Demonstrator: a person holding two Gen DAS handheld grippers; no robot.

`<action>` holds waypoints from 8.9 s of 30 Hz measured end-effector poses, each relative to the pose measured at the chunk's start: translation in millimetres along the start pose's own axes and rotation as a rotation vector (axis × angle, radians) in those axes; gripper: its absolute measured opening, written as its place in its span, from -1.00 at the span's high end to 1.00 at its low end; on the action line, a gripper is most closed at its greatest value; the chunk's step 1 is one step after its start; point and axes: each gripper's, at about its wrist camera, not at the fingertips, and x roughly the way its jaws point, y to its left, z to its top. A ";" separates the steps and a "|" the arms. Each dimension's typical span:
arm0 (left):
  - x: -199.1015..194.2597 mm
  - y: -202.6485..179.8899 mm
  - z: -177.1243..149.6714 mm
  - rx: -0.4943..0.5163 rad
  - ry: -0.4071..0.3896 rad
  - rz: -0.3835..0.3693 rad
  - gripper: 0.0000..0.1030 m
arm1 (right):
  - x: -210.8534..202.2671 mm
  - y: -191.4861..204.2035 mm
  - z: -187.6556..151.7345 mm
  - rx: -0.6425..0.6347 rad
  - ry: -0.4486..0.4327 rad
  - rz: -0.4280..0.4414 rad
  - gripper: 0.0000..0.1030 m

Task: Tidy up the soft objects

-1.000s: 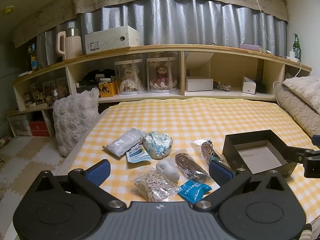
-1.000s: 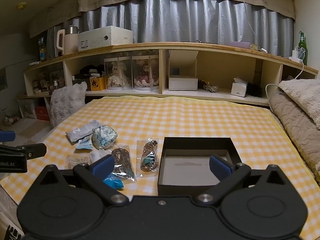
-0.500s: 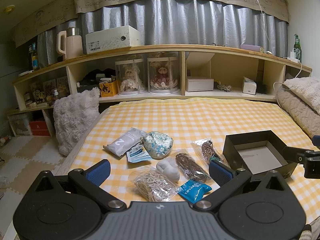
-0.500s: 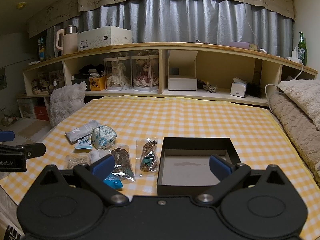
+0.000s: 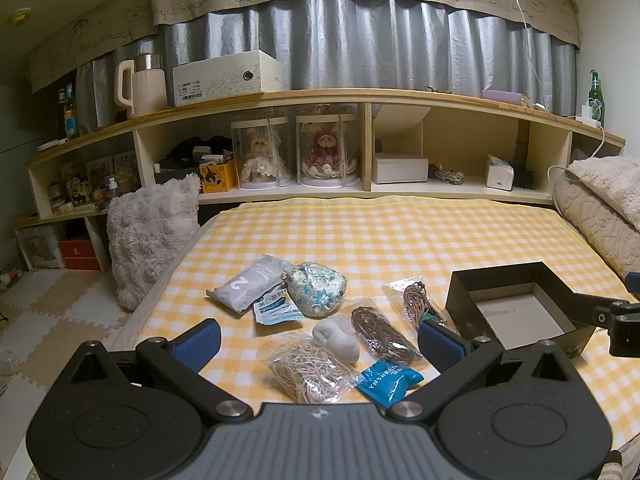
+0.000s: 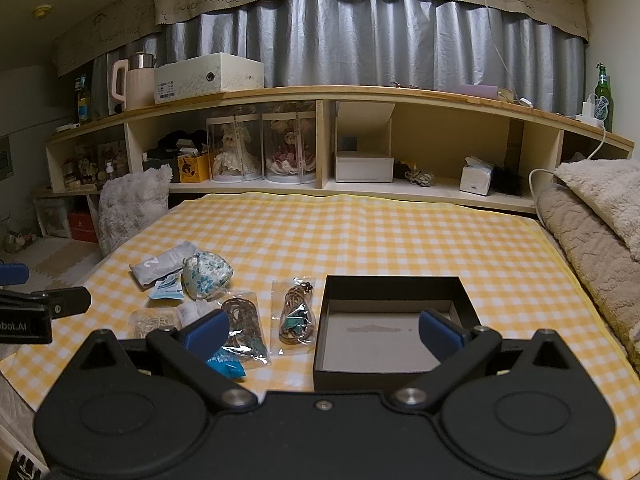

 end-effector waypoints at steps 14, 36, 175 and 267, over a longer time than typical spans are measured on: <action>-0.1 -0.1 -0.1 -0.001 -0.002 -0.001 -1.00 | -0.5 0.8 -0.3 -0.001 -0.001 -0.001 -0.98; -0.3 0.1 -0.1 -0.002 -0.003 -0.002 -1.00 | -0.1 1.0 -0.4 -0.002 -0.002 -0.002 -0.98; 204.5 48.6 -6.2 -0.161 0.472 0.034 -0.26 | 278.0 75.6 -9.7 -0.219 0.480 0.366 0.17; 188.9 -180.5 35.7 -0.108 0.420 -0.353 -0.61 | 156.0 -172.3 12.2 0.114 0.395 0.019 -0.20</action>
